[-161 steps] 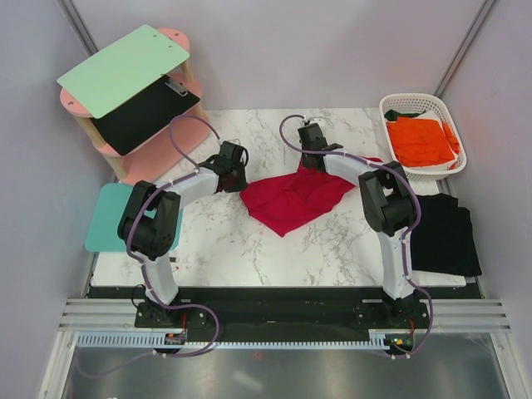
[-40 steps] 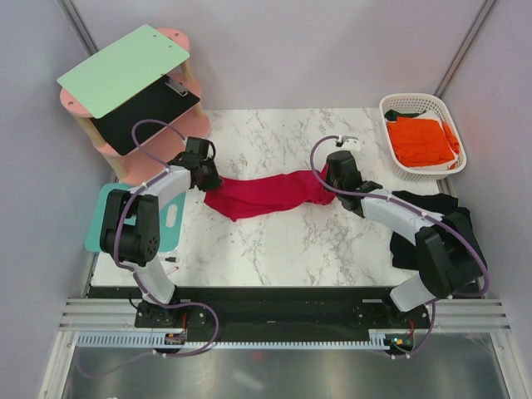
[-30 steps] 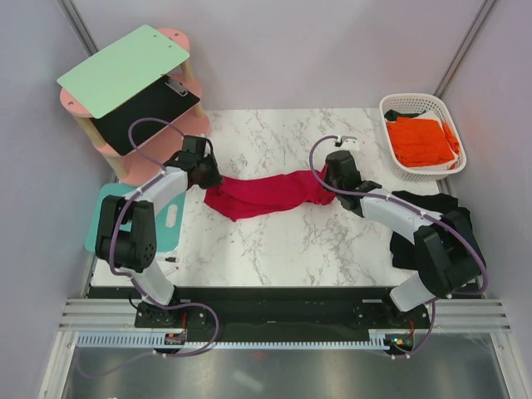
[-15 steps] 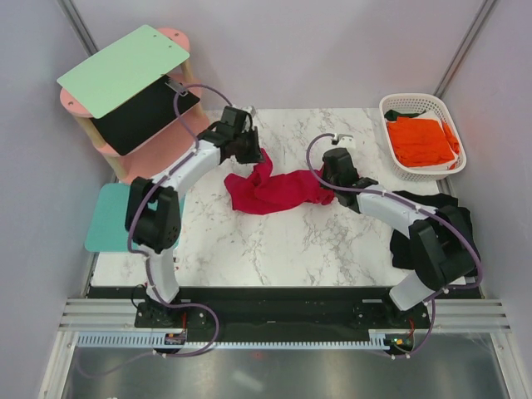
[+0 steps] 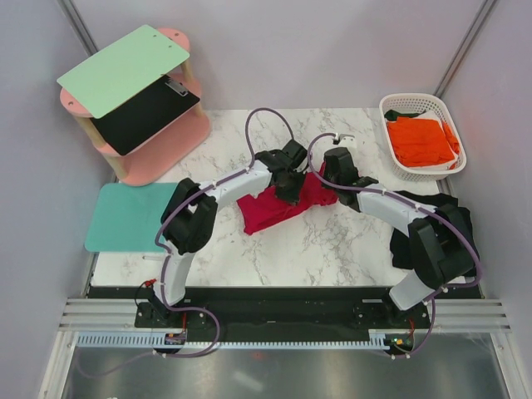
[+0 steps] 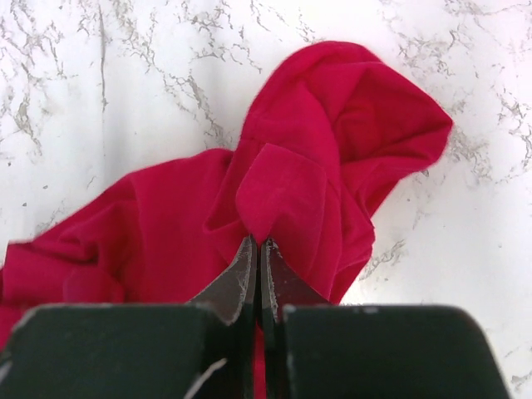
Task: Fold and stack the t-shirts
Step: Flatten out the tshirt
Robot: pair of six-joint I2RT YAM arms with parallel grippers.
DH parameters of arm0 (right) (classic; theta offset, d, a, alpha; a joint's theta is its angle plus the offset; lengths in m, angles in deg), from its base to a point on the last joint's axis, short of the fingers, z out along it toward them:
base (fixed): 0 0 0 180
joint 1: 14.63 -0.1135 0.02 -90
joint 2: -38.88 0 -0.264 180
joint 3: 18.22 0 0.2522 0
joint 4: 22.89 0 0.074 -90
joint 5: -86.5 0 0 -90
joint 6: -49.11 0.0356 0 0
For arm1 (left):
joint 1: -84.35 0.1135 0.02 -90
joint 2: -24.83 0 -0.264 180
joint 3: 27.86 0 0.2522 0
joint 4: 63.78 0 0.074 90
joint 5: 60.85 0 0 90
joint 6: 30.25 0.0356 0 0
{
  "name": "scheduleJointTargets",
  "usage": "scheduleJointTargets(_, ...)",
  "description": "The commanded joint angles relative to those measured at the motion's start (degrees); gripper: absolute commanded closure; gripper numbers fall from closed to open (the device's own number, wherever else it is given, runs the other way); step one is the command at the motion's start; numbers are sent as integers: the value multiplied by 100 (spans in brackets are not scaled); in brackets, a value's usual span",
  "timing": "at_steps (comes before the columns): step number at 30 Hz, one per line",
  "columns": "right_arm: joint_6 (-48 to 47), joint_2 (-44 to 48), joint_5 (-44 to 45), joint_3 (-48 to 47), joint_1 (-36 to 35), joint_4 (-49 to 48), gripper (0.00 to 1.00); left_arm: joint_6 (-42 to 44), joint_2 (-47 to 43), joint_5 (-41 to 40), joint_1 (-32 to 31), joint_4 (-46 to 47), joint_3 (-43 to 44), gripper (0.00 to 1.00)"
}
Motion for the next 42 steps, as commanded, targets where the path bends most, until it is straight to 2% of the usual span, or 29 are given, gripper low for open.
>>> scheduleJointTargets(1, 62, -41, 133, -211, 58, -5, 96, 102, -759, -206, 22, -178, -526, 77)
scheduleJointTargets(2, 80, -58, 124, -211, 75, -5, 96, 85, -848, -338, 22, -169, -632, 60)
scheduleJointTargets(4, 80, -93, 80, -219, 66, -5, 96, 76, -1129, -795, 31, -108, -904, 35)
scheduleJointTargets(7, 71, -128, 36, -220, 66, -13, 96, 93, -1375, -1270, 58, -38, -1177, 30)
scheduleJointTargets(11, 89, -155, 1, -220, 75, -22, 96, 32, -1578, -1350, 189, 374, -1503, 30)
scheduleJointTargets(14, 80, -164, -8, -202, 84, -22, 96, -21, -1727, -903, 426, 1048, -1898, 30)
scheduleJointTargets(18, 89, -164, -34, -193, 93, -22, 95, -205, -1868, 106, 743, 2051, -2521, 30)
scheduleJointTargets(21, 71, -164, -52, -184, 93, -22, 95, -328, -1842, 503, 875, 2562, -2698, 30)
scheduleJointTargets(28, 97, -199, -122, -167, 84, -22, 95, -425, -1833, 601, 901, 2854, -2690, 30)
scheduleJointTargets(42, 106, -190, -96, -167, 137, -13, 95, -487, -1561, 1005, 892, 2819, -2550, 32)
